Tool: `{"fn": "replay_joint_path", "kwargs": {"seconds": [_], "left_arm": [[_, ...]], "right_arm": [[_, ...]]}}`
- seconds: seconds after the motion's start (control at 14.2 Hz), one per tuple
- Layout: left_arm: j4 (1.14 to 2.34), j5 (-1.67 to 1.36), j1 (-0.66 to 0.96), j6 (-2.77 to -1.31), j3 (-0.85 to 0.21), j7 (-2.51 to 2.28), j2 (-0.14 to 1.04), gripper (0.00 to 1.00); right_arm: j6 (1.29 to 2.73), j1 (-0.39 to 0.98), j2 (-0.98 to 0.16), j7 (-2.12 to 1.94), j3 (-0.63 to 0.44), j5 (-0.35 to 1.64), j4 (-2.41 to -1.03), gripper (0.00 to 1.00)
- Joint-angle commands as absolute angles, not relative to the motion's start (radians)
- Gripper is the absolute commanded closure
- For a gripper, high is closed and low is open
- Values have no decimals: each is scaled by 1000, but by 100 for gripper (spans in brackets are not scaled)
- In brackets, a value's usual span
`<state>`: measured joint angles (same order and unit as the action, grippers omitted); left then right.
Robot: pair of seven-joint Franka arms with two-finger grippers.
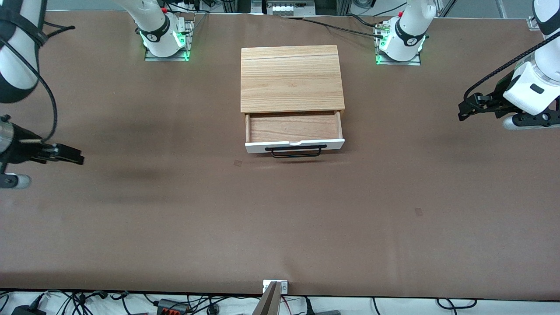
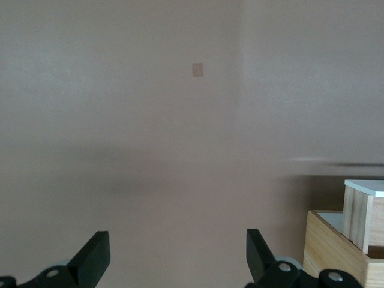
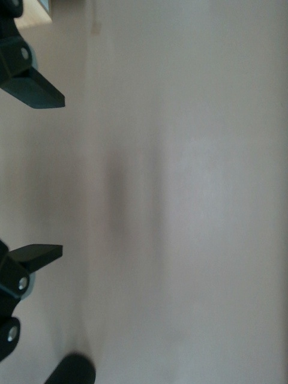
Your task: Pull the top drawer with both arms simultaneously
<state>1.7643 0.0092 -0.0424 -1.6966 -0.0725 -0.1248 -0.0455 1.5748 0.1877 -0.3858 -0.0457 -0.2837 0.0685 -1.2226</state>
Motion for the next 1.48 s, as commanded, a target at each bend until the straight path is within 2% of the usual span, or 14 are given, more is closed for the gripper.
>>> {"fn": "replay_joint_path", "kwargs": {"seconds": [0.0, 0.14, 0.78, 1.06, 1.41], "left_arm": [[1807, 0, -15, -1727, -45, -27, -87, 0], [1805, 0, -6, -1718, -11, 85, -87, 0], [1752, 2, -5, -1677, -28, 77, -64, 0], [1711, 2, -5, -1615, -31, 77, -61, 0], [1701, 3, -5, -1618, -35, 77, -49, 0]], "right_arm": [[1597, 31, -278, 39, -117, 8, -1310, 0], [1595, -9, -244, 38, -89, 8, -1328, 0], [1560, -8, -213, 18, -84, 5, -1377, 0], [1575, 18, -105, 21, -84, -15, -1528, 0], [1627, 23, -34, 21, -86, -20, -1644, 0]]}}
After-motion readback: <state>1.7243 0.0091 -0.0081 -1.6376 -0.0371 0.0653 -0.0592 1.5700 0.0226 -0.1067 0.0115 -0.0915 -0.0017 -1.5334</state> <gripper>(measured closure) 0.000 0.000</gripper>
